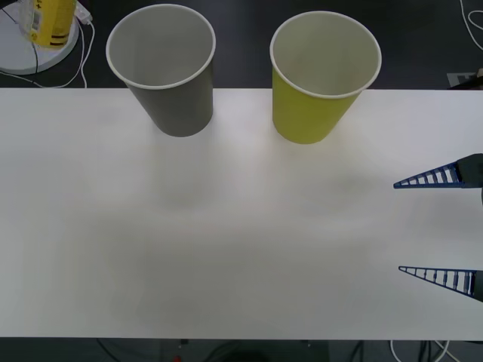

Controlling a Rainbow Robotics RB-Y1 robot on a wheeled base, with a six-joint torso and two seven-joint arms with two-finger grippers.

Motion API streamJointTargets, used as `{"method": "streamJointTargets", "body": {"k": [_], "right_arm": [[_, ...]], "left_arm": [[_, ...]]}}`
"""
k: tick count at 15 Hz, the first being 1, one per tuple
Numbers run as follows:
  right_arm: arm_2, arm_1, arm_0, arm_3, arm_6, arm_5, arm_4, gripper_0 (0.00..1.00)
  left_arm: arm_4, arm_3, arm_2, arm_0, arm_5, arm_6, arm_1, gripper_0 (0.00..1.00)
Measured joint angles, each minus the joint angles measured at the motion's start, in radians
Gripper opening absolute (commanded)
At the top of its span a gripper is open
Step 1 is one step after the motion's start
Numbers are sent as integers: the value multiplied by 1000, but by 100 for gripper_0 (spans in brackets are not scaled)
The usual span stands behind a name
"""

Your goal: Put the can into the green bin and the plastic bottle into the gray bin

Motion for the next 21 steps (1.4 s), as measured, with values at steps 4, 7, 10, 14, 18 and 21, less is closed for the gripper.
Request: {"method": "streamJointTargets", "body": {"k": [4, 7, 10, 14, 18, 21], "right_arm": [[0, 0, 0, 0, 0, 0, 0, 100], [0, 0, 0, 0, 0, 0, 0, 100], [0, 0, 0, 0, 0, 0, 0, 100], [0, 0, 0, 0, 0, 0, 0, 100], [0, 0, 0, 0, 0, 0, 0, 100], [0, 0, 0, 0, 0, 0, 0, 100]], "left_arm": [[14, 126, -184, -168, 20, -2, -63, 0], [29, 221, -242, -236, 24, -11, -135, 0], [27, 282, -242, -256, 24, -18, -208, 0], [-10, 304, -242, -268, 27, -20, -260, 0], [-36, 304, -242, -268, 42, -16, -278, 0], [-47, 304, -242, -269, 45, -13, -282, 2]]}}
